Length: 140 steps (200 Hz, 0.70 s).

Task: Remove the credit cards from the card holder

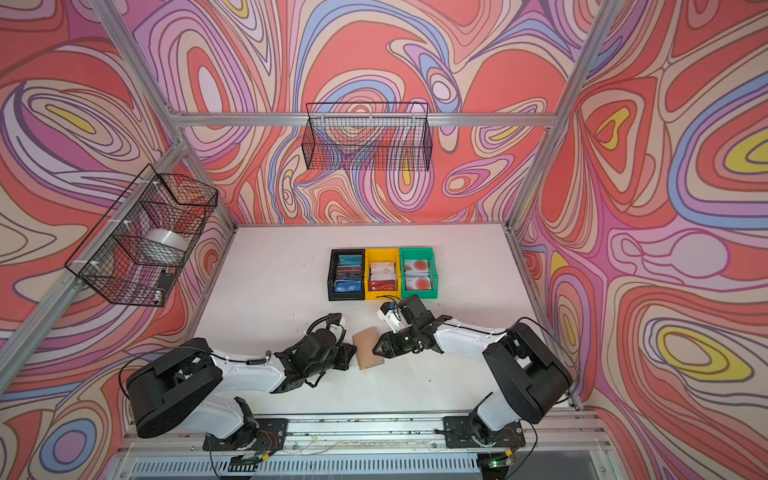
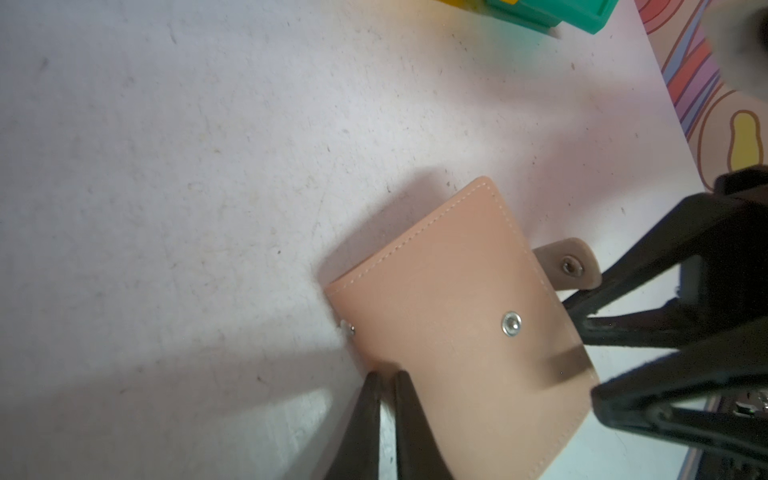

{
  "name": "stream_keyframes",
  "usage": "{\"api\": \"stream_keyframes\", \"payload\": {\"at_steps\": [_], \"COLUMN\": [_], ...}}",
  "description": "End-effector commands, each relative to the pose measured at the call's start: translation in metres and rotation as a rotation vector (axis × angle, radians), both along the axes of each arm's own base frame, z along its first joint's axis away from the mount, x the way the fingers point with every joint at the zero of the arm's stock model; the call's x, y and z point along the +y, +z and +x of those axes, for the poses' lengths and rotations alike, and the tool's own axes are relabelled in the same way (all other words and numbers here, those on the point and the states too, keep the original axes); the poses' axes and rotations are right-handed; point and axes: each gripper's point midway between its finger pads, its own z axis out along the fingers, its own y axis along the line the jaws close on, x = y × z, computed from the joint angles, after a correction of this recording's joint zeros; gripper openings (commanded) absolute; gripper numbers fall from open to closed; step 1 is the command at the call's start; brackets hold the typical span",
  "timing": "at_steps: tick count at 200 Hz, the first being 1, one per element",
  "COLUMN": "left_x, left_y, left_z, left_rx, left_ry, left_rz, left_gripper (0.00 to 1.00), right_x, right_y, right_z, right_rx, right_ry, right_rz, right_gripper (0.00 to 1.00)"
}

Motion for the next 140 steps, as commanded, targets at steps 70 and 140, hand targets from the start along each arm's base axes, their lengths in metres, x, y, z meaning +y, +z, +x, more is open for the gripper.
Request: {"api": "stream_keyframes", "payload": {"at_steps": [70, 140], "left_x": [0.008, 0.012], "left_y": [-0.03, -0.014], "left_z": [-0.017, -0.017], "left_rx": [0.114, 0.131], "left_ry": [-0.024, -0.038], "left_rz": [0.106, 0.181], "left_gripper": [0.09, 0.05], "right_x": [0.019, 0.025], "right_y": [0.023, 0.034], "right_z": [-0.002, -0.001], "right_rx": [-0.005, -0.011], "right_ry": [0.06, 0.086], "right_rz": [0.121, 0.152], "right_gripper": [0.18, 0.08]}}
